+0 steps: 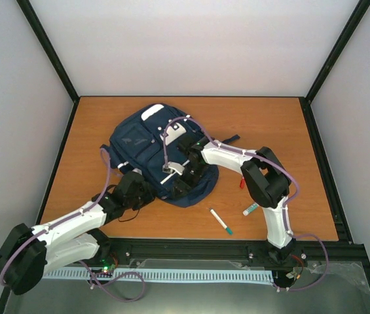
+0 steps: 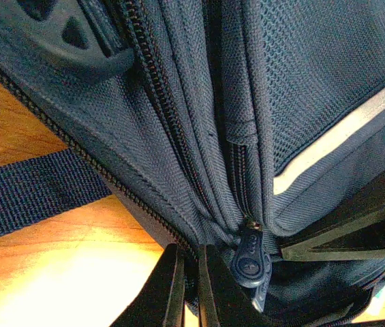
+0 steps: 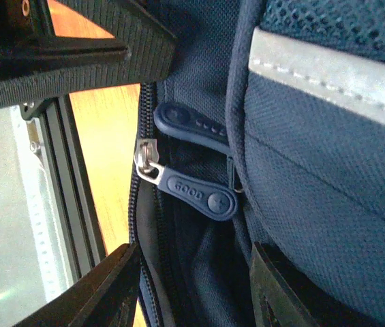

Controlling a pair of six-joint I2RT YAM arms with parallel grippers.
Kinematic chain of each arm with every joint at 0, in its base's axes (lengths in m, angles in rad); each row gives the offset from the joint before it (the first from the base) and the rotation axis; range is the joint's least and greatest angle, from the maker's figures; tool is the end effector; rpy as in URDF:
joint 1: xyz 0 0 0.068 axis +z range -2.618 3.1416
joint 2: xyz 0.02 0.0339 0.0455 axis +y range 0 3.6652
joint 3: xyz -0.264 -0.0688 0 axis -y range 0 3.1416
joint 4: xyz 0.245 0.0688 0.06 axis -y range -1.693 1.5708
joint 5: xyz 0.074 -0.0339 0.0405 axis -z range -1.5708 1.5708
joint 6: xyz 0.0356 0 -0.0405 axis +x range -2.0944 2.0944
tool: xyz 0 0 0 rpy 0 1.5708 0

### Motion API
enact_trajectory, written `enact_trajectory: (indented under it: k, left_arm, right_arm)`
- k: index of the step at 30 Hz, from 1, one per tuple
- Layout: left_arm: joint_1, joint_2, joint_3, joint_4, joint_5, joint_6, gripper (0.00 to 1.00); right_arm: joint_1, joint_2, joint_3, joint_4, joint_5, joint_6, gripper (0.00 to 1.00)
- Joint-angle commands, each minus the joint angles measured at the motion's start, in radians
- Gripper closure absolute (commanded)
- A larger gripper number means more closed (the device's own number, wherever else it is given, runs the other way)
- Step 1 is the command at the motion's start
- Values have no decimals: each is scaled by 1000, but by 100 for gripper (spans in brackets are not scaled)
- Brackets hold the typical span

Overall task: Pack the student bag
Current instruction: Adjust the student bag at the center of the board.

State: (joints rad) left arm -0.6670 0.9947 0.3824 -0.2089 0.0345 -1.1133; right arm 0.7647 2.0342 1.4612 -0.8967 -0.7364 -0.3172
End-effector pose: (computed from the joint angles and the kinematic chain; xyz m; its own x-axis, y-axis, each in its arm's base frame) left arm 0.1452 -0.1159 0.1630 -0.8253 -0.4914 -0.2783 -0.2347 0.7467 -0.6224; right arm 0.2624 0.2849 0.1674 -0.5068 -0.8065 -0.3043 -0.7577 0.2485 0.6034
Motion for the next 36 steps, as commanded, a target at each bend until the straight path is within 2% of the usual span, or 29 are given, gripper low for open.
enact_trajectory:
  k: [1,7,15,24,26,31,36]
  left_arm:
    - [1,-40,-4,86,16,-1,99]
    - [1,-65,-31,169,45,-1,99]
    - [1,-51,-11,152,32,13,99]
    - [2,-67,-18,134,8,13,99]
    - [1,-72,-20,133,7,13,99]
    - [1,-90,-29,117,0,12,99]
    - [1,-96,-51,131,-3,6,99]
  right_arm:
    - [17,56,49,16,-65,27,52]
    - [24,75,88,-5,-176,32,52]
    - [27,56,117,-57,-373,-26,51]
    - [27,-65,49,-32,-387,-47,56]
    - [27,-89,23,11,-318,-3,57]
    - [30,-88,-2,93,103,95,63]
    - [55,-39,-56,128,154,90,65]
